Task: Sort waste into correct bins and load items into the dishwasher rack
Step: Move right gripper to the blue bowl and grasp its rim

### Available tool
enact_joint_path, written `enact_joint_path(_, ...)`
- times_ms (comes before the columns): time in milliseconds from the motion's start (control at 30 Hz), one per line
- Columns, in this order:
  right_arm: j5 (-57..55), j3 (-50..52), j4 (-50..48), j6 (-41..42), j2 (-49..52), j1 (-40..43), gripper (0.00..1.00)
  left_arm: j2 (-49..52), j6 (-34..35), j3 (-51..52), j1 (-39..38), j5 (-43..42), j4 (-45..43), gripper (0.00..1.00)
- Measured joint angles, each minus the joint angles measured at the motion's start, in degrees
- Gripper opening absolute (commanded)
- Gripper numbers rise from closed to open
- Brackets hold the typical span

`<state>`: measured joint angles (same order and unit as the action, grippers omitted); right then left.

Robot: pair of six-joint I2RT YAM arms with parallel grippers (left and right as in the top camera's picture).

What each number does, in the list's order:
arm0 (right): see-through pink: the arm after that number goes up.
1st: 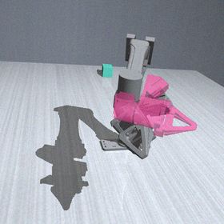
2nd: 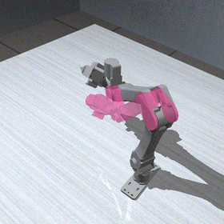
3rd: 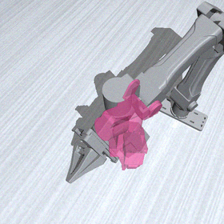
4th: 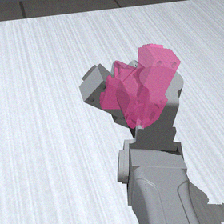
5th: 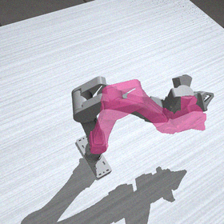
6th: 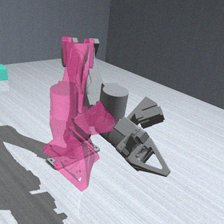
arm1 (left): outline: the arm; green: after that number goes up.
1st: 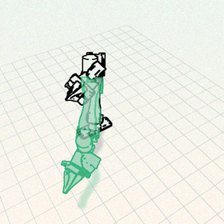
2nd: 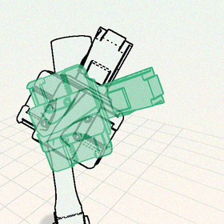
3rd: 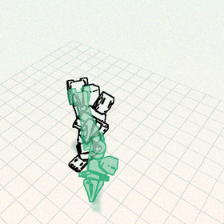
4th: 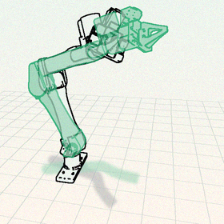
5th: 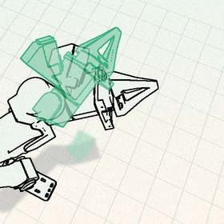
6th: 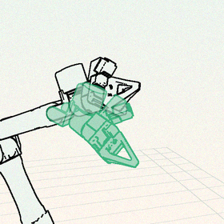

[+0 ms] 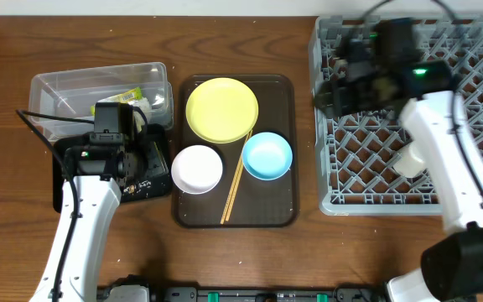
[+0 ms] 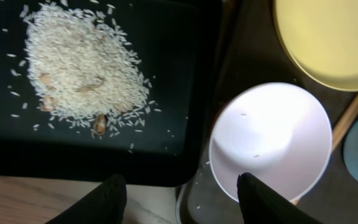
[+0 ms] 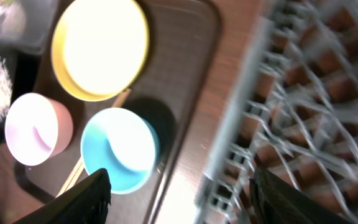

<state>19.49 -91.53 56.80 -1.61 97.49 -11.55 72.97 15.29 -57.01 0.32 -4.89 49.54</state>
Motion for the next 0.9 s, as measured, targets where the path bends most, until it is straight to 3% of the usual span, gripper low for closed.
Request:
enact_joint_path(367, -6.0, 0.8, -2.7, 2.1, 13.0, -13.1, 0.55, 0.0, 1.2, 0.0, 0.0, 1.9, 0.1, 0.64)
enact_joint_path(500, -7.8, 1.2, -2.6, 4.6, 18.1, -15.0, 0.36, 0.0, 1.2, 0.0, 0.0, 2.1, 0.1, 0.64)
enact_joint_path(900, -12.7, 1.4, -0.7, 7.0, 21.6, -15.6, 0.02, 0.0, 1.2, 0.0, 0.0, 2.1, 0.1, 0.64)
